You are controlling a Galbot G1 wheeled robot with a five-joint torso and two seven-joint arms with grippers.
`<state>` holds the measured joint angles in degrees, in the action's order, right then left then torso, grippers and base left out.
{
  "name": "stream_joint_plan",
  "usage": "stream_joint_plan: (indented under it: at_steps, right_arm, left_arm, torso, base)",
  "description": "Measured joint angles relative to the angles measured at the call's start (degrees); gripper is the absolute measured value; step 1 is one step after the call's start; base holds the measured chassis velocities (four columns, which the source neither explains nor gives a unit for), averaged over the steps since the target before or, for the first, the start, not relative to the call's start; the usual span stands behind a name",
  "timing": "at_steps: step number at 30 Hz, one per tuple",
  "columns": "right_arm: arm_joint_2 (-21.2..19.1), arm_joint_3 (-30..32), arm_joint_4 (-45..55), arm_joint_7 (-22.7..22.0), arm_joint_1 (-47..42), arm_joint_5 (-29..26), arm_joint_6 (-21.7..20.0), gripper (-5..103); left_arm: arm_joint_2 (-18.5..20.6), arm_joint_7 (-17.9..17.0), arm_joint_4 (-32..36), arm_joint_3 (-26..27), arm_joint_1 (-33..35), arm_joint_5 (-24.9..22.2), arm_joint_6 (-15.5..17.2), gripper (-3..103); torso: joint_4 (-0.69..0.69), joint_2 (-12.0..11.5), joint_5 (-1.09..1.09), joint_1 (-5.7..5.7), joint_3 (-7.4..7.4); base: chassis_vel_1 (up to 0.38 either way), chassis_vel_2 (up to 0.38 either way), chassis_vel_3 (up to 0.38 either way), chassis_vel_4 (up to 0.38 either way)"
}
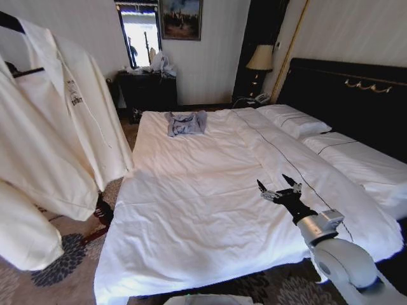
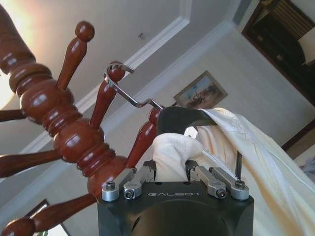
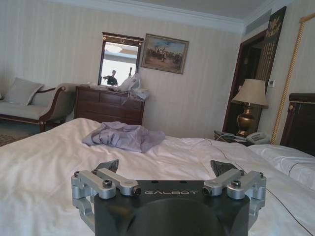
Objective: Pick up the clothes from the bed and hang them on the clothes hanger.
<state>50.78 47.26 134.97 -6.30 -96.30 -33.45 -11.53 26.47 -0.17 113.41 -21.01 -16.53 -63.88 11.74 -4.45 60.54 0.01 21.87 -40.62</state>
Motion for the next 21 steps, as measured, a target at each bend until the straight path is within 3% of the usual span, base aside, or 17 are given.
stream_joint_plan:
  at_steps: [11,21]
  right_arm:
    - [0.00,-0.01,0.00,-0.01,0.02,0.00,0.00,100]
    - [0.00,-0.01,-0.01,-0.01,0.02,0.01,0.00,100]
  left_arm:
    - [-0.95,-1.57,-2.70,-0.52,1.05,-0.10,4.08,26]
    - [-3.16,-2.63,-2.93,0.60,4.11,-0.36,4.88,26]
  torso:
    - [-0.02,0.00,-0.02,0.01,-0.01]
    - [0.00,0.00,-0.02,0.02,-0.01]
  base:
    - [0.000,0.000,0.000,0.000]
    - [0.000,0.000,0.000,0.000]
